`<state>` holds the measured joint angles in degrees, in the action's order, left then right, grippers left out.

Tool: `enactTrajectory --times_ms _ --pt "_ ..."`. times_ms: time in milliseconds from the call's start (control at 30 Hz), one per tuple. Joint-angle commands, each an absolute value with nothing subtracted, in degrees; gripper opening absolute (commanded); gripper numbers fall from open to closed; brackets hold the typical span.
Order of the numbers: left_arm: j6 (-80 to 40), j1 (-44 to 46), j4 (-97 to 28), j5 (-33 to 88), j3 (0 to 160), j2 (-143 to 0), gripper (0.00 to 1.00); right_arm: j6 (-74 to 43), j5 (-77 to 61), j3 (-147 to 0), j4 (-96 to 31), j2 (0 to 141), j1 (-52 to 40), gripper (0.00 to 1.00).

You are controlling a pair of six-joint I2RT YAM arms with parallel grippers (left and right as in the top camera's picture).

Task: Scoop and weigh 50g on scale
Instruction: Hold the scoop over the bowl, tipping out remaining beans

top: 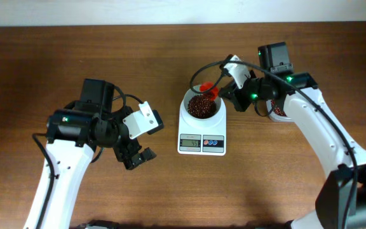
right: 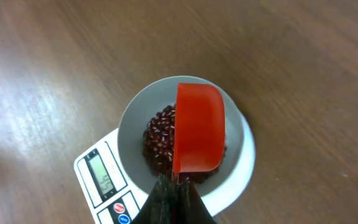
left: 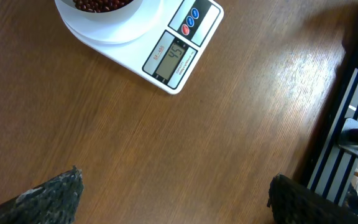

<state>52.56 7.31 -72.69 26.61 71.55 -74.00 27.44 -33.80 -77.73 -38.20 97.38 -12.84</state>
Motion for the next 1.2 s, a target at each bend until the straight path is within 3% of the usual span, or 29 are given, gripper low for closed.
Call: enactTrajectory --times_ms 0,633,733,800,1167 --pt "53.23 7.07 -72.73 27.66 72.49 -74.15 0.99 27.86 -29.52 -79.09 -38.20 94.80 -13.87 0.04" --pt "53.23 7.07 -72.75 27.66 72.49 -74.15 0.99 27.40 -37.58 -79.09 -38.46 94.00 -14.37 0.04" --pt "53.23 7.07 -72.73 27.64 72.49 -74.15 0.99 27.42 -28.80 -79.09 -38.41 94.00 -14.39 0.04" --pt "53.23 7.07 -72.73 27.64 72.49 -74.15 0.99 27.44 -34.44 -79.44 -37.87 93.27 -14.61 0.04" --pt "53.23 7.07 -72.73 27.64 72.49 -74.15 0.99 27.40 -29.08 -79.42 -37.47 93.47 -14.61 0.04"
